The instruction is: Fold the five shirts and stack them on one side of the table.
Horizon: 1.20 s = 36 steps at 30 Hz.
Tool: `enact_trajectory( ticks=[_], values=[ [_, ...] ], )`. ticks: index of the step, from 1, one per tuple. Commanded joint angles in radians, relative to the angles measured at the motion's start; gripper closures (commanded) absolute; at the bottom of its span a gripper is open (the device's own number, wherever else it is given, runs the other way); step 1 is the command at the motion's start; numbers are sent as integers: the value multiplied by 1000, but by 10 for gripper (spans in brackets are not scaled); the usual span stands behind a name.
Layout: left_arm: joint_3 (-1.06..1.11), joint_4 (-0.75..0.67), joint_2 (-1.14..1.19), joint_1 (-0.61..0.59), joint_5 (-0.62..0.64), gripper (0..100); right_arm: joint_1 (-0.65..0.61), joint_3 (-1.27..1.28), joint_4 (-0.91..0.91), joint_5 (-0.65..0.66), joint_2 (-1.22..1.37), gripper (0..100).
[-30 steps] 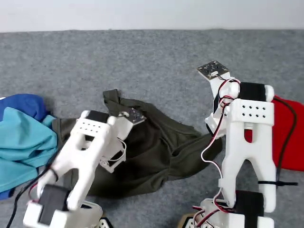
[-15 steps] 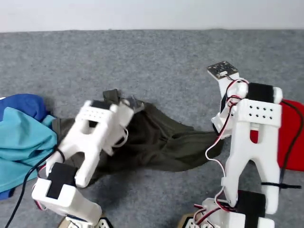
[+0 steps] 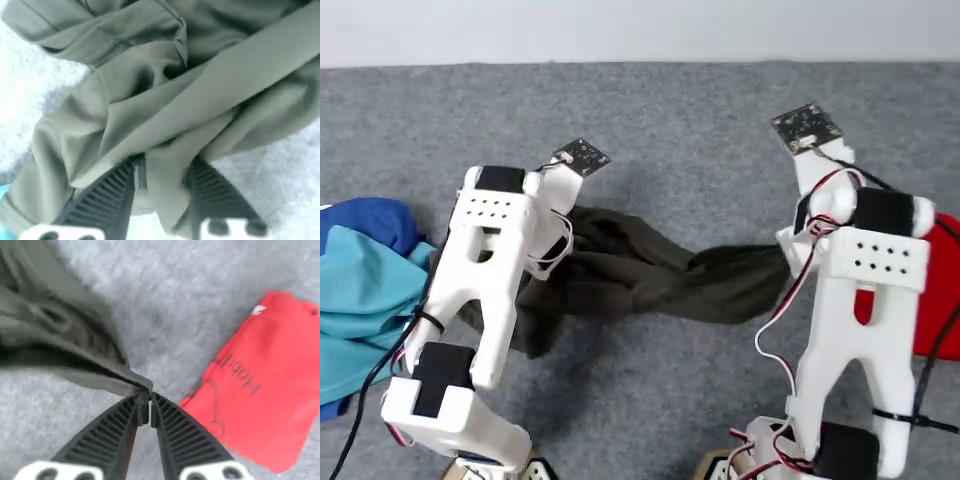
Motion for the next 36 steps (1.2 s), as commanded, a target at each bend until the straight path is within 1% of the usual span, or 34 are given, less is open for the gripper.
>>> enact_trajectory(
  ticks=[1,5,8,12,15,19,22,26,28,33,36],
  values=[
    [-67,57,-57,-5,-15,841,39,-49,-51,8,-76,990],
    [-68,144,-106,26,-87,841,67,-49,-90,9,-142,990],
    [-65,204,-150,46,-103,841,74,-49,-116,9,-213,990],
    [-64,210,-232,51,-101,841,65,-49,-151,9,-329,990],
    [-58,212,-282,68,-101,841,36,-49,-182,9,-421,990],
    [53,207,-287,109,-103,841,-8,-48,-194,11,-489,990],
    [180,141,-258,118,-100,841,-12,-41,-186,38,-489,990],
    [321,-5,-224,75,-100,841,-10,18,-193,44,-489,990],
    [364,-49,-196,63,-103,838,-10,64,-193,44,-489,990],
    [378,-78,-98,37,-101,838,-13,207,-189,44,-489,990],
    [354,-123,-54,-17,-95,841,-13,304,-191,44,-489,990]
  ],
)
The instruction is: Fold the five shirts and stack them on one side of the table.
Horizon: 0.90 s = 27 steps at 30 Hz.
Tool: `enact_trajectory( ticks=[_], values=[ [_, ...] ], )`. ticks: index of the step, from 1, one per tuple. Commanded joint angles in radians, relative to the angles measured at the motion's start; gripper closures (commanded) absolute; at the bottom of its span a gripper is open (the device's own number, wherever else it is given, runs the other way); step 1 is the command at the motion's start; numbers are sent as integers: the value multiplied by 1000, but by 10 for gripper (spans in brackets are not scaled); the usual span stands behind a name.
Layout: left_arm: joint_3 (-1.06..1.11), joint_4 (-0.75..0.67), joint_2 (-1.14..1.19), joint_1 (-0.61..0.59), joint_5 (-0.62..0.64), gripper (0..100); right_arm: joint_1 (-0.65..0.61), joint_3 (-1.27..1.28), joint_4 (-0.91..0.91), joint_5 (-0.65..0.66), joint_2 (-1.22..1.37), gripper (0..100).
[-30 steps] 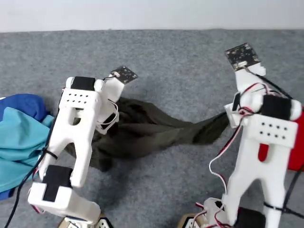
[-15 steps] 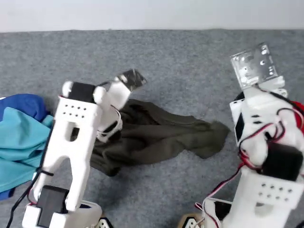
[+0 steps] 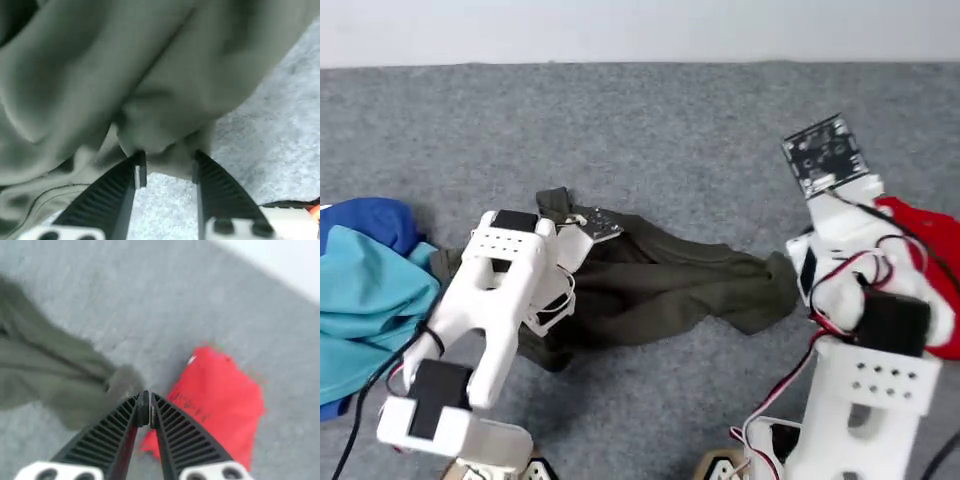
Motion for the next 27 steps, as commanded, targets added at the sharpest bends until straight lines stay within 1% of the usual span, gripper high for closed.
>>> enact_trajectory(
  ticks=[1,3,6,10,13,15,19,24,26,27],
  values=[
    [-47,-49,32,-71,9,841,-12,71,-13,9,-16,990],
    [-94,-74,52,-121,38,841,-10,106,-7,9,-18,990],
    [-196,-81,94,-176,49,850,-8,130,-7,6,-18,990],
    [-354,-75,178,-195,43,909,-12,133,-7,3,-18,990],
    [-473,-57,245,-187,46,918,-12,133,-7,3,-18,990],
    [-558,-6,278,-184,48,918,-8,133,-7,3,-22,990],
    [-680,153,299,-153,43,919,-7,133,12,3,-27,990],
    [-708,288,299,-112,41,916,-7,133,35,3,-25,990],
    [-699,299,301,-112,41,904,-7,133,36,2,-25,990],
    [-690,298,299,-118,41,883,-7,133,36,2,-24,990]
  ],
)
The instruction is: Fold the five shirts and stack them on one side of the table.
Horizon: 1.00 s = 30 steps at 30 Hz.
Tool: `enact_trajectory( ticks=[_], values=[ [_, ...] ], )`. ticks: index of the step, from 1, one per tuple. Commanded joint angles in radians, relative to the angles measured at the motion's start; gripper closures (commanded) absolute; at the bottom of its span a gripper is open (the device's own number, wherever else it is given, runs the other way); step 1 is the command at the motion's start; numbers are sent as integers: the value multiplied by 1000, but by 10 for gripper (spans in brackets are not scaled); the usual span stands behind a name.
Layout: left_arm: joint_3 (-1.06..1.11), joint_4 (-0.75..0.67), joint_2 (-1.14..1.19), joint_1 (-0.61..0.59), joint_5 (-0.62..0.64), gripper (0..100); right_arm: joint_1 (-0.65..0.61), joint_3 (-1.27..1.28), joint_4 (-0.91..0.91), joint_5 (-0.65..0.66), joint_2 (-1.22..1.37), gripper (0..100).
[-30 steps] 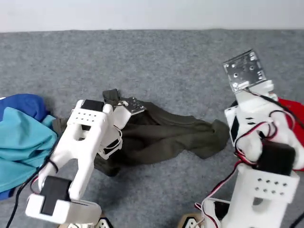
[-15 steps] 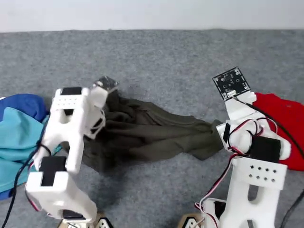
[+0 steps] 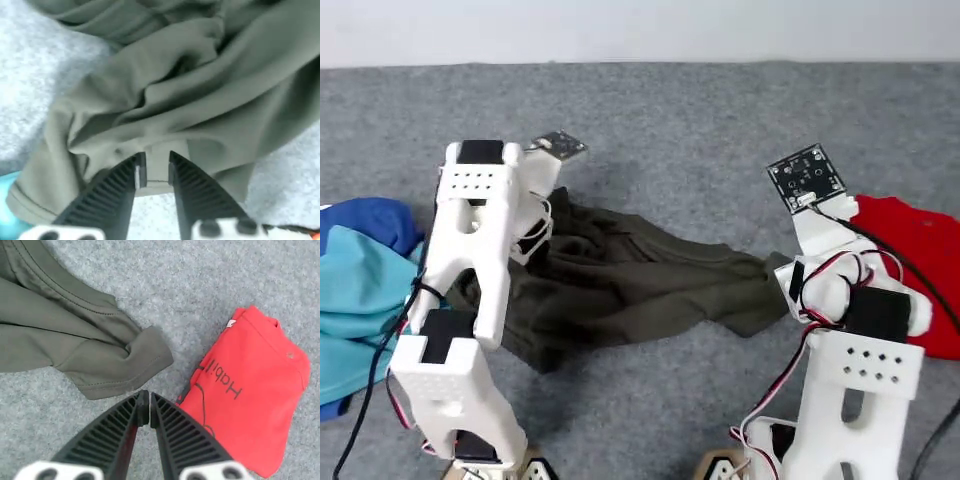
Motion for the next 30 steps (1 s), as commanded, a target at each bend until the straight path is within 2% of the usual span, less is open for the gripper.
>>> enact_trajectory(
  ticks=[1,6,11,18,20,24,30],
  values=[
    [-18,34,-6,-8,3,855,-7,-6,8,2,-22,990],
    [-10,-25,5,-40,6,783,-7,-6,10,2,-19,990],
    [24,-160,20,-32,3,763,-8,28,10,2,-25,990],
    [25,-238,212,-32,3,761,-7,37,10,2,-27,990],
    [13,-239,250,-31,3,796,-7,37,10,2,-27,990],
    [-59,-238,262,-31,-2,989,-7,37,10,2,-27,990],
    [-314,-158,235,-32,-12,987,-7,37,1,2,-27,990]
  ],
)
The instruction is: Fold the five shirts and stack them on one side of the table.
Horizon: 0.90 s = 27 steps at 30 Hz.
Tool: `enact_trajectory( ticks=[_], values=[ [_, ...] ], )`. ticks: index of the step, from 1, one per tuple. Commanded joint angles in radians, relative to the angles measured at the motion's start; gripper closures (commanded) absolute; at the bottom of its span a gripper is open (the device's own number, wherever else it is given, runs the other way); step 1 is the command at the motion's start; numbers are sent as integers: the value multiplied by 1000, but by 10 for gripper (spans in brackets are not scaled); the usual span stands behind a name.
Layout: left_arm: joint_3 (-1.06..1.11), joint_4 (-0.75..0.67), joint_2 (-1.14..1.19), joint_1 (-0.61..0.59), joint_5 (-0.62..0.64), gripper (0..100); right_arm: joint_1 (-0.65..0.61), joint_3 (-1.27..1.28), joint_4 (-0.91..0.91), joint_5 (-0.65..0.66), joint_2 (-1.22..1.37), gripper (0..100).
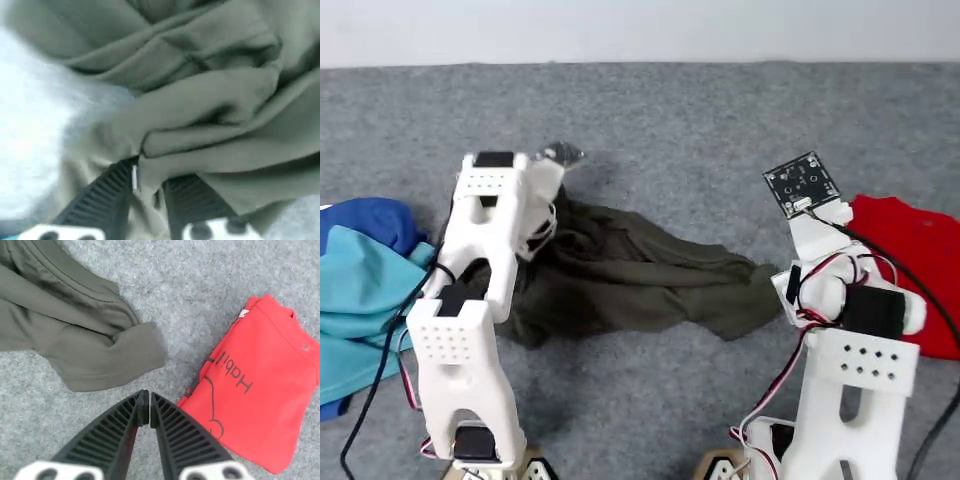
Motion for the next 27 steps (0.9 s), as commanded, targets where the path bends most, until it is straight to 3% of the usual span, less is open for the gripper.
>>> enact_trajectory(
  ticks=[1,9,16,23,27],
  values=[
    [-206,32,-37,-2,-5,987,-7,-11,-2,2,-27,990],
    [-555,12,-12,78,-5,987,-7,-11,-1,2,-24,990],
    [-648,-83,95,98,72,986,-7,-11,-4,2,-21,990],
    [-745,126,110,106,87,978,-7,-11,-1,2,-27,990],
    [-837,222,110,95,107,912,-7,-11,-4,2,-27,990]
  ],
)
